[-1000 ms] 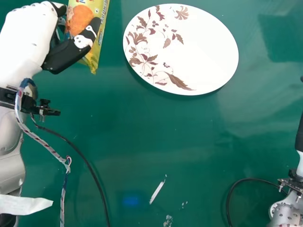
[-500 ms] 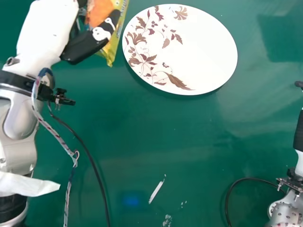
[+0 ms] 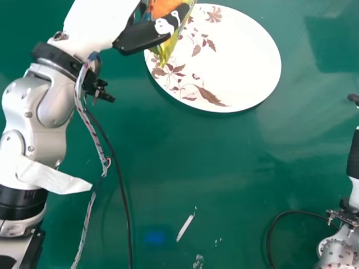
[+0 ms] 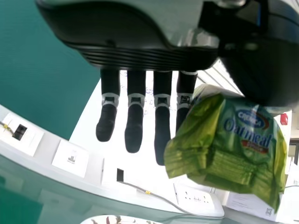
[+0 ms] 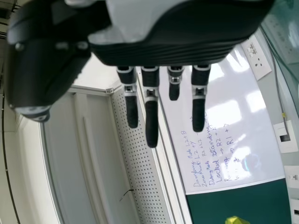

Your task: Pick up biscuit and place it in the plate

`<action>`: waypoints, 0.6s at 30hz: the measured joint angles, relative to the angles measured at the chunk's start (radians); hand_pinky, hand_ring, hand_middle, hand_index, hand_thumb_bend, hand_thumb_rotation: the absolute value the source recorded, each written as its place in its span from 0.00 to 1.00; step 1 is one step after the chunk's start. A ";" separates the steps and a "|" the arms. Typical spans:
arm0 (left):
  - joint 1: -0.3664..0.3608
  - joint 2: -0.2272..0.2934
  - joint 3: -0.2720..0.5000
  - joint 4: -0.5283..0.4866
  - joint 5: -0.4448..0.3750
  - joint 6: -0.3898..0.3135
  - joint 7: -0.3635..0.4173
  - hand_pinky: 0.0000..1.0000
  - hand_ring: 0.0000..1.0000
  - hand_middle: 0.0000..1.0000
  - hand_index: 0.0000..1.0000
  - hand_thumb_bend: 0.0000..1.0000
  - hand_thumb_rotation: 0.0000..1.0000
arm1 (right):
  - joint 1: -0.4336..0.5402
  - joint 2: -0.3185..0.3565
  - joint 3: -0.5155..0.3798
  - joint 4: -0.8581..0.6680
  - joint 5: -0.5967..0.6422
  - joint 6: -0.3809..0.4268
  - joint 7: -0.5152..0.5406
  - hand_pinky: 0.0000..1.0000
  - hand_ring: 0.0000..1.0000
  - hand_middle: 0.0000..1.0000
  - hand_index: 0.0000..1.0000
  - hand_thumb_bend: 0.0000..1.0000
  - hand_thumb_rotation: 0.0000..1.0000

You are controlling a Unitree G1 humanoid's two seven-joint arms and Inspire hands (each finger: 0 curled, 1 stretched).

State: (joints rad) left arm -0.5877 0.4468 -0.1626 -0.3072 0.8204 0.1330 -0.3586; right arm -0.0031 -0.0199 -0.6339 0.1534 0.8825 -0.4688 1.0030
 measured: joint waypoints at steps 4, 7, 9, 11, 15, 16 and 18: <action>-0.055 0.017 -0.015 0.064 -0.009 -0.024 -0.015 0.20 0.22 0.31 0.48 0.51 0.14 | 0.000 0.000 0.000 0.000 0.000 0.004 0.000 0.62 0.61 0.61 0.78 0.86 0.36; -0.097 0.029 -0.024 0.119 -0.017 -0.051 -0.016 0.20 0.22 0.31 0.48 0.51 0.13 | 0.000 0.000 0.000 0.000 -0.001 0.006 0.000 0.60 0.58 0.59 0.78 0.85 0.35; -0.125 0.034 -0.032 0.153 -0.017 -0.073 -0.016 0.21 0.23 0.32 0.48 0.51 0.13 | -0.001 0.000 0.000 0.000 -0.001 0.006 0.004 0.56 0.56 0.57 0.78 0.86 0.34; -0.148 0.034 -0.044 0.185 -0.015 -0.086 -0.011 0.21 0.23 0.32 0.48 0.51 0.13 | -0.001 0.000 0.000 0.000 -0.001 0.006 0.009 0.53 0.55 0.57 0.78 0.86 0.34; -0.172 0.032 -0.061 0.243 -0.006 -0.100 0.008 0.21 0.23 0.31 0.48 0.51 0.13 | -0.001 0.000 0.000 0.000 -0.001 0.008 0.009 0.50 0.54 0.57 0.78 0.85 0.34; -0.177 0.032 -0.063 0.254 -0.005 -0.102 0.011 0.21 0.23 0.31 0.48 0.51 0.13 | -0.001 0.000 0.000 0.000 -0.001 0.009 0.009 0.50 0.54 0.56 0.78 0.85 0.34; -0.187 0.032 -0.068 0.273 -0.003 -0.106 0.020 0.21 0.23 0.31 0.48 0.51 0.13 | -0.001 0.000 0.000 0.000 -0.001 0.011 0.008 0.50 0.53 0.56 0.79 0.84 0.33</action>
State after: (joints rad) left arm -0.7748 0.4789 -0.2306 -0.0344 0.8175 0.0270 -0.3383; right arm -0.0039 -0.0203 -0.6334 0.1534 0.8819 -0.4574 1.0106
